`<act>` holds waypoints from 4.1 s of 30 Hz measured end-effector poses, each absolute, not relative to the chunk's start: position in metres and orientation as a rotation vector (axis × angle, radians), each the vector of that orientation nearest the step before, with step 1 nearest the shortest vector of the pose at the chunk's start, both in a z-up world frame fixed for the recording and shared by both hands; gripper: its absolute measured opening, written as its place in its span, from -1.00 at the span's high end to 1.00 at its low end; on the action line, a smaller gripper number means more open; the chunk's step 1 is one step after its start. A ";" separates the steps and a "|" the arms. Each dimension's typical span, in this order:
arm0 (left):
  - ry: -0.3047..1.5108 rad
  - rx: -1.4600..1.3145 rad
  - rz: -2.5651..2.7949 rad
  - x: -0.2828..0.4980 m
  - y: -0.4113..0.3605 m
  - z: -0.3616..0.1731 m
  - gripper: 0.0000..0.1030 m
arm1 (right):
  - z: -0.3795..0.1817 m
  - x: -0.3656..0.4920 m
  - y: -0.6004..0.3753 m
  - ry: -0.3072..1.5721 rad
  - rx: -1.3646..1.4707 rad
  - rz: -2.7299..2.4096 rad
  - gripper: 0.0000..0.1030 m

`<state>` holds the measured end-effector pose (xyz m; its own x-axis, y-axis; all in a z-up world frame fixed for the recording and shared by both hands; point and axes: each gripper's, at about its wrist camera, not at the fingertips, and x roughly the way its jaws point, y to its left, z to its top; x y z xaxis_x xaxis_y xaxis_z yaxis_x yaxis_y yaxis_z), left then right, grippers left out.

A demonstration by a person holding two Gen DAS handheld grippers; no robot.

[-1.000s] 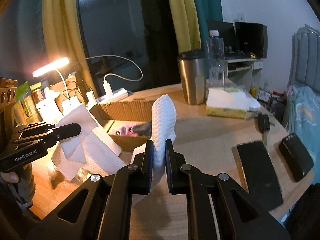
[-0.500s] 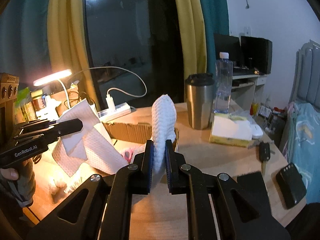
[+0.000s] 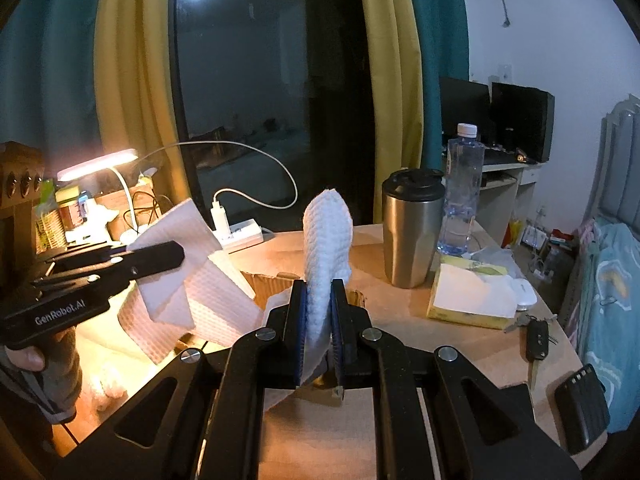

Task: Organize soft objects
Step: 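Lift and carry both white towels over the cardboard box, then open both tools to drop the towels into the box, then withdraw both tools from the box toward the remaining table items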

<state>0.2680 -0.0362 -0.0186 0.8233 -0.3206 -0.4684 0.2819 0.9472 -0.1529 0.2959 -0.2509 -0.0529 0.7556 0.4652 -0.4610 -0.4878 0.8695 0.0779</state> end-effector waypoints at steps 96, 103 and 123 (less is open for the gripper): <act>0.755 -0.046 -0.485 0.276 -0.113 -0.077 -0.40 | -0.106 0.276 -0.308 0.614 0.067 0.420 0.01; 0.728 -0.046 -0.438 0.258 -0.098 -0.069 -0.40 | -0.101 0.261 -0.302 0.596 0.059 0.434 0.01; 0.669 -0.128 -0.343 0.210 -0.026 -0.070 -0.40 | -0.102 0.225 -0.242 0.608 -0.039 0.477 0.00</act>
